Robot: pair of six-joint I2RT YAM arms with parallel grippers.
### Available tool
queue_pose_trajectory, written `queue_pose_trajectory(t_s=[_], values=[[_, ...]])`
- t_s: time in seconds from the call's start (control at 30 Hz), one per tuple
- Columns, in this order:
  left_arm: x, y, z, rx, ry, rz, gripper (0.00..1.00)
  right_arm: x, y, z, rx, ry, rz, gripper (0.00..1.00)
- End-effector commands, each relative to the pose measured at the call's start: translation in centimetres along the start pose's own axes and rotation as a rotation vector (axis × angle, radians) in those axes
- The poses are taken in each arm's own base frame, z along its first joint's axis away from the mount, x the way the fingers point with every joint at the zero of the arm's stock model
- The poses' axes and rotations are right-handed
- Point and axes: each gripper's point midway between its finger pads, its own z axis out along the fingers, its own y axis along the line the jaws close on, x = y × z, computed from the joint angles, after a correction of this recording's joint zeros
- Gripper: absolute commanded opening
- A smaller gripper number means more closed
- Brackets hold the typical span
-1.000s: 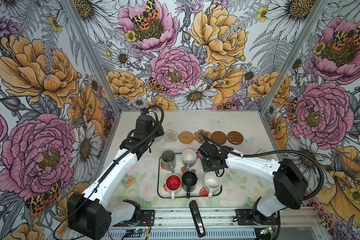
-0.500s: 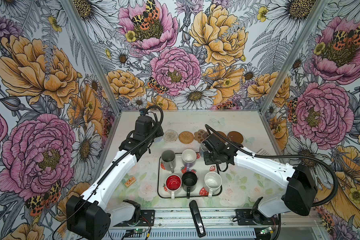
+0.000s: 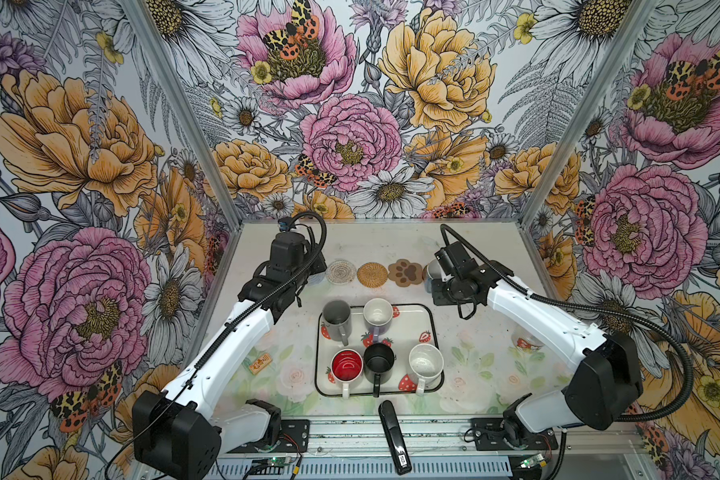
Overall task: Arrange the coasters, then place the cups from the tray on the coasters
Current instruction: 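Lift the light blue mug and carry it toward the dark brown coaster, then lower the light blue mug onto the dark brown round coaster with the right gripper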
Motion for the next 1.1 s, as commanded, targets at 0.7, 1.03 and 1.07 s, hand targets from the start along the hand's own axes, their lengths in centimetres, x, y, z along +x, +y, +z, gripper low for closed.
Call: queue_pose_trajectory(t_s=[0.7, 1.03, 1.07], values=[[-1.1, 1.8, -0.2, -0.040, -0.039, 0.002, 0.08, -9.1, -13.5, 3.7, 0.128, -0.107, 0.167, 0.00], [-1.3, 2.2, -0.2, -0.050, -0.044, -0.011, 0.07, -9.4, -14.0, 7.3, 0.097, -0.065, 0.176, 0.00], [-1.3, 2.2, -0.3, -0.052, -0.045, -0.011, 0.07, -9.4, -14.0, 7.5, 0.096, -0.061, 0.176, 0.00]])
